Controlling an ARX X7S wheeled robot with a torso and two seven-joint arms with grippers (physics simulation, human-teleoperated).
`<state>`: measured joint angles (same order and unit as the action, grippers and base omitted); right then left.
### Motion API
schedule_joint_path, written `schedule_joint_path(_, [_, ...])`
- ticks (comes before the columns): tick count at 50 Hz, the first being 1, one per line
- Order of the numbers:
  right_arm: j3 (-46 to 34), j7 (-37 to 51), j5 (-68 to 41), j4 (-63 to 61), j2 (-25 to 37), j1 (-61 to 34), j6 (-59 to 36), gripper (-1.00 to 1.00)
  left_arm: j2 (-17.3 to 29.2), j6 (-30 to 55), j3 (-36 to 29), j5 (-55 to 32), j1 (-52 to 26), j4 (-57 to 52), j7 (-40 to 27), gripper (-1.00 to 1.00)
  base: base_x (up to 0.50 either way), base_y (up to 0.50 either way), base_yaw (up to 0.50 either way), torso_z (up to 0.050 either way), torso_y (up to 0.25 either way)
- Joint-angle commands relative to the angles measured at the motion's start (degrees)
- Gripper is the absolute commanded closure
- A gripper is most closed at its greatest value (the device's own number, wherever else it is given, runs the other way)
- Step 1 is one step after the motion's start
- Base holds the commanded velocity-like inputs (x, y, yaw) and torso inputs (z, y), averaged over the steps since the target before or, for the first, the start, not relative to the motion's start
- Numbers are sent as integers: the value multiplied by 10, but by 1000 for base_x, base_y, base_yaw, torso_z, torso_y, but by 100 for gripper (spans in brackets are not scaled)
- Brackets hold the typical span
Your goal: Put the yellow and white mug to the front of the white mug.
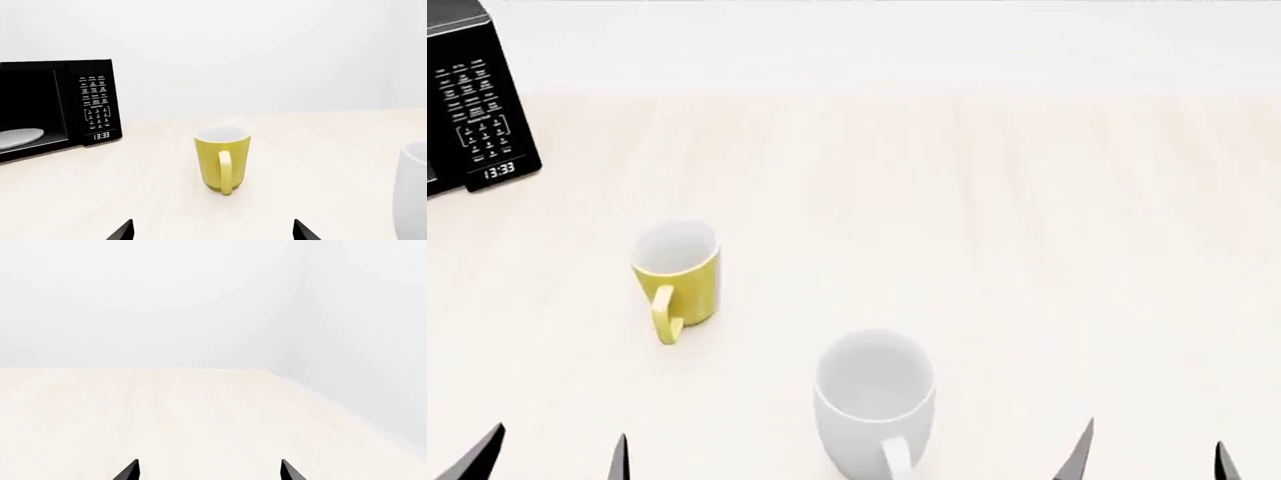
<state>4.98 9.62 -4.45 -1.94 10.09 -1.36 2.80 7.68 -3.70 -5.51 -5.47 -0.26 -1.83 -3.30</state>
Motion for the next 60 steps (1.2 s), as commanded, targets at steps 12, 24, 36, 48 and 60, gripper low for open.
schedule_joint_path(12, [-20,24,31,-9,5,1,-11,-100,9,-4,-8,-19,-3,9,-3,-100,500,0,0,0,0])
schedule_joint_path(24, [-20,21,9,-17,6,1,-31,-100,13,-5,-12,-24,-5,10,-7,-100,477,-143,0,0,0])
schedule_joint_path(36, [-23,34,15,-13,5,0,-26,-100,16,-5,-17,-29,-5,11,-11,-100,66,-55,0,0,1])
schedule_joint_path(48, [-29,37,15,-13,9,0,-24,-100,20,-4,-20,-32,-5,9,-17,-100,0,0,0,0,0])
schedule_joint_path(60, [-35,43,16,-9,11,-2,-28,-100,23,38,-29,-31,-18,35,-25,-100,0,0,0,0,0])
